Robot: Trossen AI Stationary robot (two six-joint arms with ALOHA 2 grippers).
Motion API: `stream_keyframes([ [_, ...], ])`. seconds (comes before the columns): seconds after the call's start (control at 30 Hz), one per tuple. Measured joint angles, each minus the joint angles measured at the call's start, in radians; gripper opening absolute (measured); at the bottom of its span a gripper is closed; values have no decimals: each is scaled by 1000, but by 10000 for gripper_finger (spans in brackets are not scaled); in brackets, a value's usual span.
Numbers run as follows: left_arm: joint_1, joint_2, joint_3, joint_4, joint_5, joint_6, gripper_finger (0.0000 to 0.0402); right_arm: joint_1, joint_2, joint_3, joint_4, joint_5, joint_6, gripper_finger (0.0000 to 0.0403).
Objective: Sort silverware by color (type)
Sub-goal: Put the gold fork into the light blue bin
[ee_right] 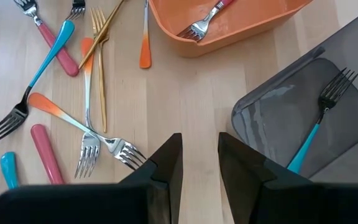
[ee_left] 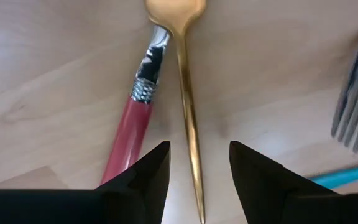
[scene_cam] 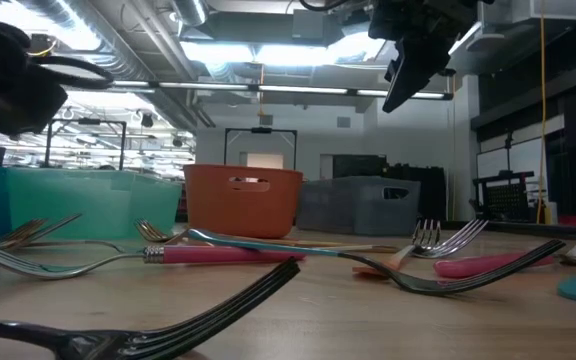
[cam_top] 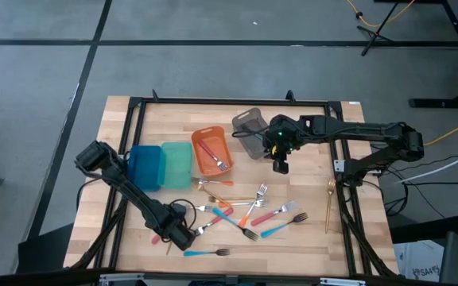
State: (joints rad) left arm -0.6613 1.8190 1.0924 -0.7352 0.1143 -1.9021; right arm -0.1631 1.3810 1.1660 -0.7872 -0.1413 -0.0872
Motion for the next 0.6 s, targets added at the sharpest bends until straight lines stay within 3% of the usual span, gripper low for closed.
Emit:
stream_keyframes([
  [0.6, -1, 26, 2, -10, -12, -36, 149, -1, 0, 0, 1, 0, 0, 95],
])
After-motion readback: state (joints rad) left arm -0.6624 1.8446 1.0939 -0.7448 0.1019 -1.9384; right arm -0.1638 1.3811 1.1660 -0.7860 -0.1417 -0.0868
